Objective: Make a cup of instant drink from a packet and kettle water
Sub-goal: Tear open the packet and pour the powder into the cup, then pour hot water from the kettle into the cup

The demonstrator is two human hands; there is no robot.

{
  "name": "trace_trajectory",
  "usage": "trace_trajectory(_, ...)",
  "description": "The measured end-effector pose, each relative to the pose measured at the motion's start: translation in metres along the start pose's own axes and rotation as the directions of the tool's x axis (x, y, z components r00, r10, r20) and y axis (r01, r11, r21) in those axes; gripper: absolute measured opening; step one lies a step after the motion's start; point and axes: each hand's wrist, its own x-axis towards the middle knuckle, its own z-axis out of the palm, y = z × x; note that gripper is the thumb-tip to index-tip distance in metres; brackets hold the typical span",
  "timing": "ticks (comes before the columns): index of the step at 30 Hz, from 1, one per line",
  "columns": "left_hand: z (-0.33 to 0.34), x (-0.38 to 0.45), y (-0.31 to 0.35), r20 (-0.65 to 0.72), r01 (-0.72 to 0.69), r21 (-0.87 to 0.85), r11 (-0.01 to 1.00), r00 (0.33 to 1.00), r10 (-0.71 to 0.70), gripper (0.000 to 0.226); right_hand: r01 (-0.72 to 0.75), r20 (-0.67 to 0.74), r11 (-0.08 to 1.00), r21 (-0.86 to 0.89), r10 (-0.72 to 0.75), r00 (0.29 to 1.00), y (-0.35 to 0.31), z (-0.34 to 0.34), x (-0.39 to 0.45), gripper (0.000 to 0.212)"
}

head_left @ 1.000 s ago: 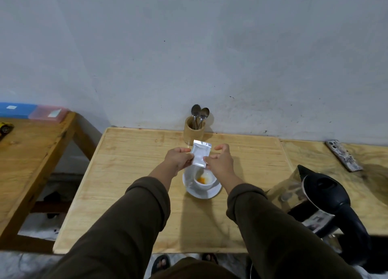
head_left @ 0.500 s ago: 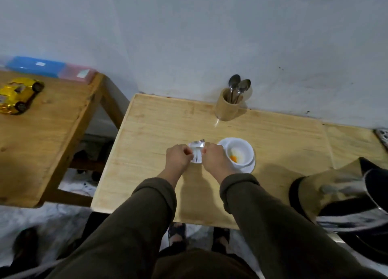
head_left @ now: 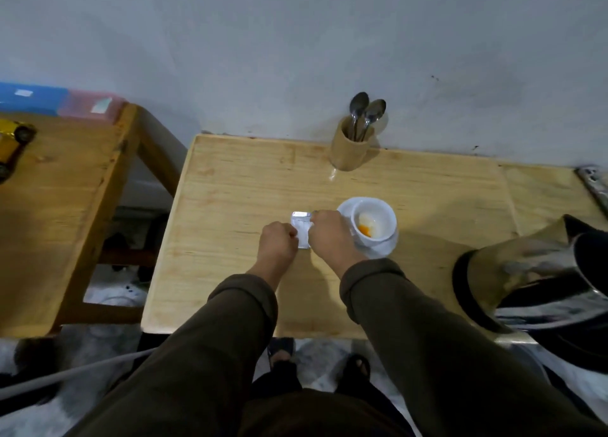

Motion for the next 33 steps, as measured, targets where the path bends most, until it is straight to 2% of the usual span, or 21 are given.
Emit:
trace_trajectory(4,0.007,-0.005,0.009,-0.038,0.01,-0.011,1.0,0.999,-0.011,0.031,-0.002,-0.124,0.972,0.235,0.032,0.992,0.009,-0.018,-0.012,0.026)
trace_trajectory(7,0.018,-0.021,0.023,-0.028,-0.022,0.018,1.0,0.999,0.023,0.037,0.073,-0.255,0.944,0.322,0.013,0.967,0.024,-0.039,-0.03,0.03)
trace_trajectory(9,0.03,-0.036,0.031,-0.059,-0.039,0.003,0.999,0.997,0.039,0.038,0.141,-0.384,0.941,0.307,-0.013,0.923,0.04,-0.048,-0.045,0.031)
trace_trajectory(11,0.045,-0.054,0.038,-0.11,-0.045,-0.029,0.999,0.993,0.042,0.038,0.129,-0.497,0.938,0.322,0.051,0.866,0.06,-0.057,-0.063,0.032)
trace_trajectory(15,0.077,-0.086,0.052,-0.138,-0.044,-0.074,0.996,0.99,0.033,0.042,0.088,-0.605,0.936,0.34,0.146,0.783,0.109,-0.069,-0.101,0.032)
trace_trajectory(18,0.099,-0.09,0.06,-0.119,-0.067,-0.032,0.997,0.991,0.063,0.037,0.081,-0.696,0.936,0.344,0.196,0.691,0.146,-0.075,-0.13,0.029)
trace_trajectory(20,0.106,-0.095,0.073,-0.09,-0.086,0.032,0.996,0.992,0.088,0.045,0.045,-0.719,0.943,0.329,0.219,0.66,0.169,-0.077,-0.148,0.028)
trace_trajectory(25,0.123,-0.097,0.095,-0.059,-0.15,0.218,0.964,0.984,0.167,0.045,-0.101,-0.776,0.956,0.276,0.283,0.564,0.219,-0.076,-0.192,0.024)
trace_trajectory(28,0.133,-0.088,0.094,-0.083,-0.05,0.216,0.975,0.994,0.069,0.044,-0.164,-0.775,0.941,0.295,0.336,0.535,0.242,-0.071,-0.211,0.024)
trace_trajectory(30,0.137,-0.085,0.096,-0.116,-0.039,0.161,0.986,0.992,0.058,0.043,-0.188,-0.76,0.931,0.312,0.363,0.539,0.256,-0.07,-0.222,0.029)
trace_trajectory(33,0.142,-0.085,0.099,-0.135,-0.054,0.128,0.99,0.988,0.071,0.041,-0.202,-0.709,0.915,0.348,0.398,0.582,0.267,-0.067,-0.234,0.044)
